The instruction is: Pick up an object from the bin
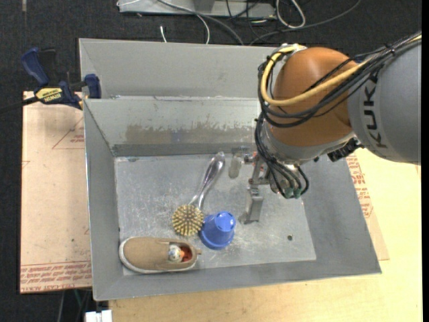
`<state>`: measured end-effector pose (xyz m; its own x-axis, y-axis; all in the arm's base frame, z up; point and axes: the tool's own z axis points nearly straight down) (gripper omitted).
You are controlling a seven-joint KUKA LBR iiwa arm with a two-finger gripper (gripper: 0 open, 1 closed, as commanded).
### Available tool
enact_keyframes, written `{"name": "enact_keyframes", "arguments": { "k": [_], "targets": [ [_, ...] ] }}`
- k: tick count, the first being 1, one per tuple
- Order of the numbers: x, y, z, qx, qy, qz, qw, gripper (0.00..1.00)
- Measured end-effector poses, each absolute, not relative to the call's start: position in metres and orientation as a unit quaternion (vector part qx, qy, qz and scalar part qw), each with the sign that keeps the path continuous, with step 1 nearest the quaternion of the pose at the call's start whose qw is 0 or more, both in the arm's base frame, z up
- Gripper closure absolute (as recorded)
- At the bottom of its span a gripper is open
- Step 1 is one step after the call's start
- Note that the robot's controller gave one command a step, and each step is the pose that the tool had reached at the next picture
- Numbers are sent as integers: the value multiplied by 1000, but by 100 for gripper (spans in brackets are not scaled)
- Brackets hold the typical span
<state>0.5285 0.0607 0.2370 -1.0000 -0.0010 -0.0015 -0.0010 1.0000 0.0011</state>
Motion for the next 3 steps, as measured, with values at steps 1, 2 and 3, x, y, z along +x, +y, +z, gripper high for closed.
{"name": "enact_keyframes", "arguments": {
  "k": [1,2,3],
  "targets": [
    [506,113,155,27,1000,1,2,0],
    [498,155,155,-37,999,0,5,0],
    [490,215,112,-76,997,2,-2,0]
  ]
}}
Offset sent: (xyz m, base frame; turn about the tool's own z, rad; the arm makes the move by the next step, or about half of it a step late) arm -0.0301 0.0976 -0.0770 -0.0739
